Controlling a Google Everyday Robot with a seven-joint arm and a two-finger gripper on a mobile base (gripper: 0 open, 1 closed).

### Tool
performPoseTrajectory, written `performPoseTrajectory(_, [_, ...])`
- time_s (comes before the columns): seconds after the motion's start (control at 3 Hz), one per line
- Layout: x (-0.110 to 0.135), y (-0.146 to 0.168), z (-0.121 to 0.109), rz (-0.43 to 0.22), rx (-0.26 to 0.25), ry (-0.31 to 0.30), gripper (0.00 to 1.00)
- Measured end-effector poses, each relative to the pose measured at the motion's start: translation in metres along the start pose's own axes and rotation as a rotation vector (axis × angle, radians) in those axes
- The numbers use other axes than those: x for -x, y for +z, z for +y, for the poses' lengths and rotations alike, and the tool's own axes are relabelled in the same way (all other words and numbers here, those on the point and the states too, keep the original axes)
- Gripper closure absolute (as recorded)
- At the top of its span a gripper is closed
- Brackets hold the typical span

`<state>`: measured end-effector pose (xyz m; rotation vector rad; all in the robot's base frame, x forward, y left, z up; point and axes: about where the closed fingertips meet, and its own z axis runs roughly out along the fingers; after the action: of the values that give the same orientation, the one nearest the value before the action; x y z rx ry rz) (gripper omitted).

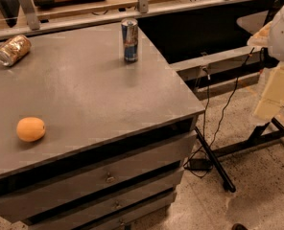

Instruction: Move redbull can near orange can

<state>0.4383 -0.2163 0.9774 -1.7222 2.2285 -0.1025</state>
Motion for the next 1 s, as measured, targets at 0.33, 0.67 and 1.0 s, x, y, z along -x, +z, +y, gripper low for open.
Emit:
performPoseTrajectory(0.33, [0.0, -0.001, 0.0, -0.003, -0.004, 0.002, 0.0])
performPoseTrajectory(0.67, [0.002, 0.0, -0.004, -0.072, -0.032, 0.014, 0.0])
performPoseTrajectory(1.0, [0.003, 0.012, -0.015, -0.257, -0.088, 0.043, 0.0])
